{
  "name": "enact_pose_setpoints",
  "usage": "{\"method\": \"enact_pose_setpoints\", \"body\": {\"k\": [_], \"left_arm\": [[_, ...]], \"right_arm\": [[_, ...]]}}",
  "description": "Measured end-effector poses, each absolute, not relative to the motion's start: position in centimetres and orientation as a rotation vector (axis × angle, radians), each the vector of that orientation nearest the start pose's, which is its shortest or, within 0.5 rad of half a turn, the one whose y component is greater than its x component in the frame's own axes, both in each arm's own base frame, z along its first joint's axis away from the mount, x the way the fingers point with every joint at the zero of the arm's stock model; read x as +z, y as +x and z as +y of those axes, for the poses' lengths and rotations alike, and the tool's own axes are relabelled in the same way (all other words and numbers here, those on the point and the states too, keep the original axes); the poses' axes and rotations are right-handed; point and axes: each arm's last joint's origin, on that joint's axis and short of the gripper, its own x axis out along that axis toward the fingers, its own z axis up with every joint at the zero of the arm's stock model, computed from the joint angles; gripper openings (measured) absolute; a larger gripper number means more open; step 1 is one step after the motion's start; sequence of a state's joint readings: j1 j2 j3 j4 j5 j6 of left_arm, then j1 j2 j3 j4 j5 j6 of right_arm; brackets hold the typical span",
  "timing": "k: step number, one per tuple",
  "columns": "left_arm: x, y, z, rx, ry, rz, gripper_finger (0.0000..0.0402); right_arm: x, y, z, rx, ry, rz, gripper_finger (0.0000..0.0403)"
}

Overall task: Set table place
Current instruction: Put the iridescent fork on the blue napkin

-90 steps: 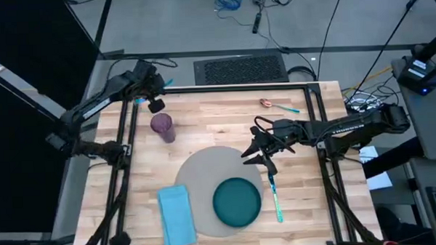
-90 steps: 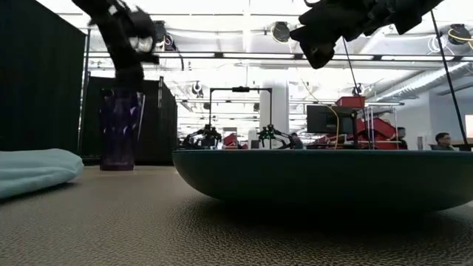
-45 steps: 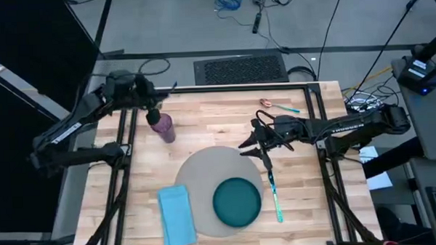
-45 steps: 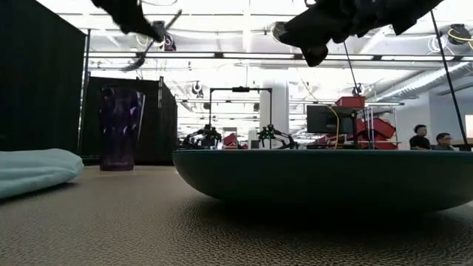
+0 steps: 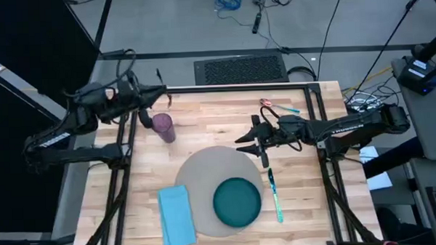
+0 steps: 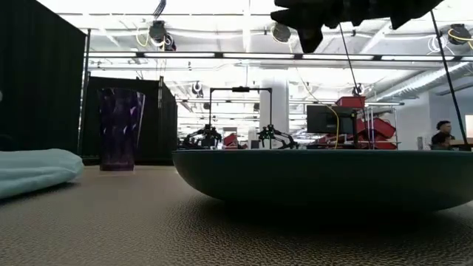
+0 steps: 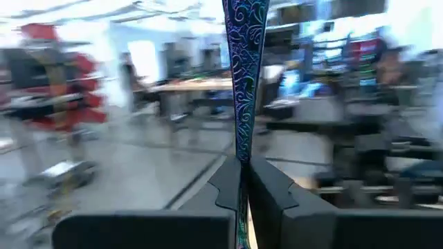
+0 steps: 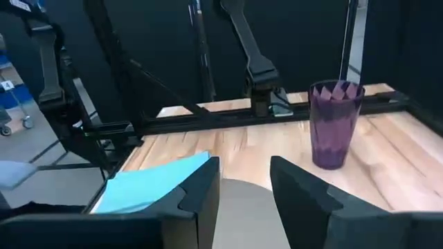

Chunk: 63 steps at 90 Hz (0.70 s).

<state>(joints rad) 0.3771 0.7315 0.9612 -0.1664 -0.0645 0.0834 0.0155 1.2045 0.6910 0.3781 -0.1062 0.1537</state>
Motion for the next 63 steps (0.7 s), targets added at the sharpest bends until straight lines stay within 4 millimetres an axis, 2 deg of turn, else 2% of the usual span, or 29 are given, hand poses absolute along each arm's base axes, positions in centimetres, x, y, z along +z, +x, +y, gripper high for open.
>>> {"method": "enact_pose_setpoints", "body": {"k": [42, 63], "left_arm": [[31.4, 9.4, 3.7, 0.559, -0.046, 0.100, 0.0000], [27.2, 9.8, 3.9, 0.590, -0.081, 0.149, 0.0000]], "right_arm": [[26.7, 26.3, 1.6, 0.146, 0.169, 0.165, 0.0116], [26.9, 26.4, 1.6, 0.146, 0.175, 0.144, 0.0116]]}}
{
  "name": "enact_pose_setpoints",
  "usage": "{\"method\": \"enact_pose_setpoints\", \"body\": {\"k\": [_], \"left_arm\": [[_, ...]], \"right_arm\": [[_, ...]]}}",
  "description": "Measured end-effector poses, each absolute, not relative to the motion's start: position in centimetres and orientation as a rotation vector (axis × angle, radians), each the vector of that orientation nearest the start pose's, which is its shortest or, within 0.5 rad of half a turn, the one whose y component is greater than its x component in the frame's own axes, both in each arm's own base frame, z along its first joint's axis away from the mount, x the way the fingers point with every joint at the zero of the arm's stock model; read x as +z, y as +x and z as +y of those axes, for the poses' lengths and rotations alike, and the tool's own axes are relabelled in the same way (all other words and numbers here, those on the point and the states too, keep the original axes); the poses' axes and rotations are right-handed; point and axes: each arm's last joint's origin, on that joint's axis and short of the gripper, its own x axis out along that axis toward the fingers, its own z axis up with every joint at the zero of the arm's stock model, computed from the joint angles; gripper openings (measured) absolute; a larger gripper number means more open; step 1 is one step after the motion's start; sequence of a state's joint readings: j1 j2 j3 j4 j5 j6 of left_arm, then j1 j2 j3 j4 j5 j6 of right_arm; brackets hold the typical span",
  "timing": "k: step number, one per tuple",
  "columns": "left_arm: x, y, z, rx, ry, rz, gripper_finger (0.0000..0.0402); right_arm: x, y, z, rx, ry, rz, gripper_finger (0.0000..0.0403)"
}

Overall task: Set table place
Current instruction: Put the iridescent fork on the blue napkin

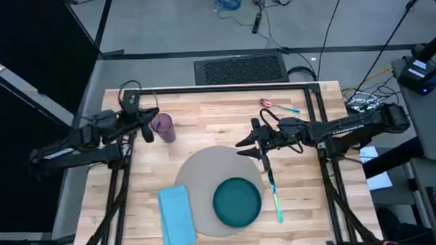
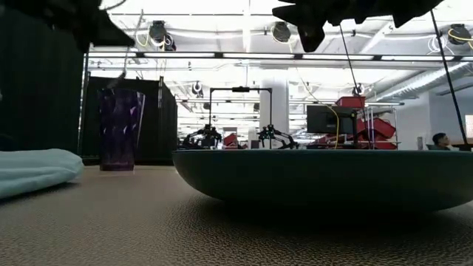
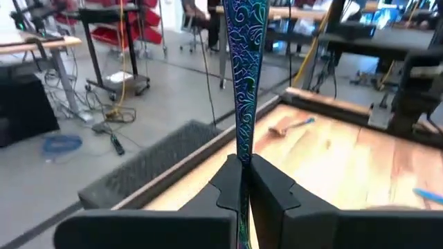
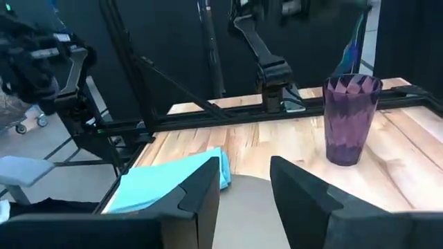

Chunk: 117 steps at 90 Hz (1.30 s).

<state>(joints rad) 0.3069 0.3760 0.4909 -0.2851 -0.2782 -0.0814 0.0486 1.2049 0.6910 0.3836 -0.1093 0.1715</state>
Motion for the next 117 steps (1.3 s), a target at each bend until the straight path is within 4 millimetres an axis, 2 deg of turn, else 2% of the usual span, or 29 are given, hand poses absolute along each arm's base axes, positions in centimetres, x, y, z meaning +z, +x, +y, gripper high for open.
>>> {"method": "enact_pose_setpoints", "body": {"k": [24, 50, 59, 75, 89, 100, 117], "left_arm": [[24.5, 10.4, 4.1, 0.592, -0.083, 0.193, 0.0000], [24.5, 10.6, 4.2, 0.584, -0.060, 0.155, 0.0000], [25.6, 10.6, 4.1, 0.541, 0.003, 0.119, 0.0000], [30.1, 10.4, 3.9, 0.517, 0.070, 0.050, 0.0000], [33.5, 11.1, 3.8, 0.389, 0.070, 0.146, 0.0000], [34.1, 12.4, 3.6, 0.273, 0.047, 0.357, 0.0000], [33.5, 15.7, 2.9, 0.127, 0.090, 0.623, 0.0000]], "right_arm": [[27.0, 26.4, 1.6, 0.146, 0.175, 0.134, 0.0116], [27.0, 26.4, 1.6, 0.148, 0.175, 0.135, 0.0116], [27.0, 26.4, 1.6, 0.148, 0.175, 0.135, 0.0116], [27.0, 26.4, 1.6, 0.145, 0.179, 0.137, 0.0116], [26.6, 26.3, 1.1, 0.119, 0.253, 0.181, 0.0116], [26.3, 26.3, 0.6, 0.084, 0.327, 0.217, 0.0116], [25.7, 26.3, 0.5, 0.052, 0.488, 0.269, 0.0116]]}}
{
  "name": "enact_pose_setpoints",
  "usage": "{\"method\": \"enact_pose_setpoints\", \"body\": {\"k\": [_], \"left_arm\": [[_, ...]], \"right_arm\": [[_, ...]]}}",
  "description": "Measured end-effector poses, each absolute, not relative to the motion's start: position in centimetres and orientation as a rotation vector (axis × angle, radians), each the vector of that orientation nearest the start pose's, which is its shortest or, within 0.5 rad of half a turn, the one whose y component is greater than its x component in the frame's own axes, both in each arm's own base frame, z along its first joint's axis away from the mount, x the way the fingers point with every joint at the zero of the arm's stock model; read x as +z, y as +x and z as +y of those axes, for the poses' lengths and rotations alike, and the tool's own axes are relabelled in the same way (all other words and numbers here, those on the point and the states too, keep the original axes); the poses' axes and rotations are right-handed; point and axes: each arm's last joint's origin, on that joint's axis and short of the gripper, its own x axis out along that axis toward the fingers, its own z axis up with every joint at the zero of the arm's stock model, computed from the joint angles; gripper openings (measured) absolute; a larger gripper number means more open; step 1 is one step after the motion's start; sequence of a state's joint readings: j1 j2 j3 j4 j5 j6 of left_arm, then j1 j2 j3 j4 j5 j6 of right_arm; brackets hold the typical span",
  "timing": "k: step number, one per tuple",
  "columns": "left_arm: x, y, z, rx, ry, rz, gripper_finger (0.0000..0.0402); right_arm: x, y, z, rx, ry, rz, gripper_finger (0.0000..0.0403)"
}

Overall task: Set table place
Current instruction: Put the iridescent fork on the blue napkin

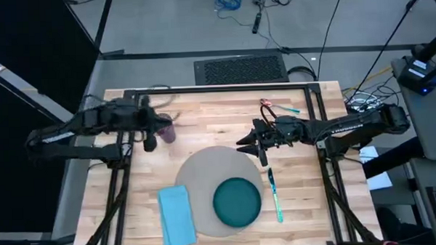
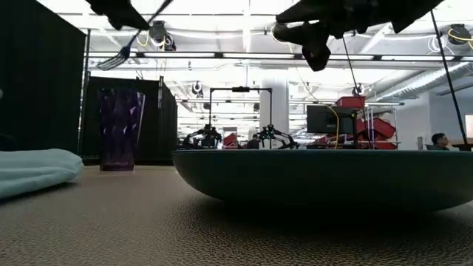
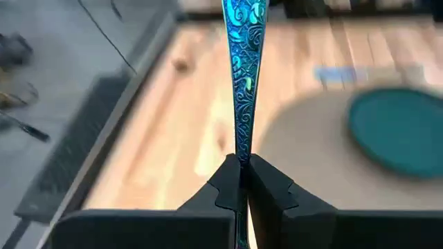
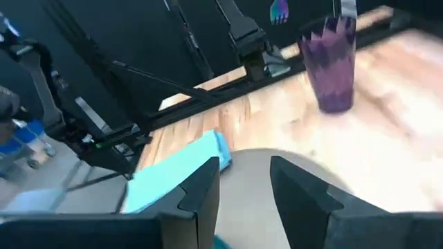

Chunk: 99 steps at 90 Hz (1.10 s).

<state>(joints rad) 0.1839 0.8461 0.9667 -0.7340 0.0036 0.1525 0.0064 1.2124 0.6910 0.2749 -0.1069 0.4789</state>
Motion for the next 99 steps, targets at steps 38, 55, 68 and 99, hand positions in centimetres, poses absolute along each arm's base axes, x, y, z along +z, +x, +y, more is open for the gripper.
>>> {"method": "enact_pose_setpoints", "body": {"k": [38, 55, 68, 99], "left_arm": [[31.6, 23.2, -2.1, -0.095, 0.513, 0.987, 0.0000], [31.7, 26.4, -4.2, -0.124, 0.742, 1.073, 0.0000], [32.8, 28.4, -4.6, -0.135, 0.836, 1.073, 0.0000], [32.0, 30.6, -3.2, -0.151, 0.939, 1.172, 0.0000]], "right_arm": [[27.0, 26.6, -1.6, 0.157, 1.022, 0.201, 0.0116], [25.2, 27.7, -3.2, 0.096, 1.135, 0.251, 0.0116], [24.1, 29.2, -3.2, 0.177, 1.157, 0.232, 0.0116], [23.7, 31.6, -3.1, 0.299, 1.113, 0.217, 0.0116]]}}
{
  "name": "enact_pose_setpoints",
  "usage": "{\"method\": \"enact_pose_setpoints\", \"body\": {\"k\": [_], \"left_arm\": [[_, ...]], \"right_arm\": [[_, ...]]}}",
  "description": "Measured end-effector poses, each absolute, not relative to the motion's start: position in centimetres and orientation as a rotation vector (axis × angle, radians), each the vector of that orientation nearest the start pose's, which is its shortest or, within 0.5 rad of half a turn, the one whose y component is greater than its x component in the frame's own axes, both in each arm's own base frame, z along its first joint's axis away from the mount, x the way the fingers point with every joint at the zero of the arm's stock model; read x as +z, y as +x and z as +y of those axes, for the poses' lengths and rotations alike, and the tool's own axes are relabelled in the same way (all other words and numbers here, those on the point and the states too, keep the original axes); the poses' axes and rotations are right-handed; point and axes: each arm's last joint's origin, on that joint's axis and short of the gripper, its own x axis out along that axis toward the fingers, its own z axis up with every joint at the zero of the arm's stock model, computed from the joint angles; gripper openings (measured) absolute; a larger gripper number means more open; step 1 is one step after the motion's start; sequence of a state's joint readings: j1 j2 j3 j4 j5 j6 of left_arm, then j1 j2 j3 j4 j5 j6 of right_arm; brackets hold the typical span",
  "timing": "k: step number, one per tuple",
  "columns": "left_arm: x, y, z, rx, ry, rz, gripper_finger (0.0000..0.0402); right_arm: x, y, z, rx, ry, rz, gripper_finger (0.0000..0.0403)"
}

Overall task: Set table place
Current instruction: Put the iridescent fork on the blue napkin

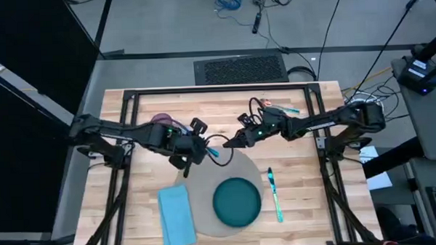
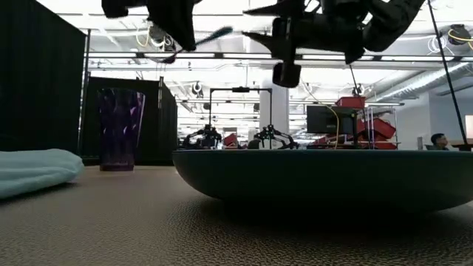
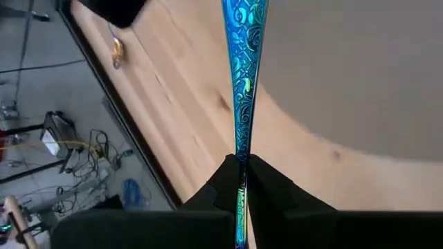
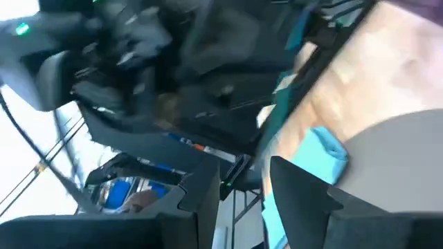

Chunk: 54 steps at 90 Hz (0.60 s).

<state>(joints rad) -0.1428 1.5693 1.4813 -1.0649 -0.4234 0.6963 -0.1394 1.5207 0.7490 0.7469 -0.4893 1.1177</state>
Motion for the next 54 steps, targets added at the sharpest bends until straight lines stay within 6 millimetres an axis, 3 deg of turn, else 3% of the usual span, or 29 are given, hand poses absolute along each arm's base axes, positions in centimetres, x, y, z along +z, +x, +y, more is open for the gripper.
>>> {"method": "enact_pose_setpoints", "body": {"k": [19, 29, 54], "left_arm": [[30.9, 31.5, -2.9, -0.153, 1.019, 1.218, 0.0000], [30.9, 31.6, -2.9, -0.155, 1.028, 1.217, 0.0000], [31.1, 31.9, -3.4, -0.178, 1.083, 1.165, 0.0000]], "right_arm": [[23.1, 31.9, -3.1, 0.278, 1.077, 0.267, 0.0116], [22.4, 31.9, -3.1, 0.239, 1.055, 0.324, 0.0116], [22.5, 31.9, -3.5, 0.242, 1.022, 0.299, 0.0116]]}}
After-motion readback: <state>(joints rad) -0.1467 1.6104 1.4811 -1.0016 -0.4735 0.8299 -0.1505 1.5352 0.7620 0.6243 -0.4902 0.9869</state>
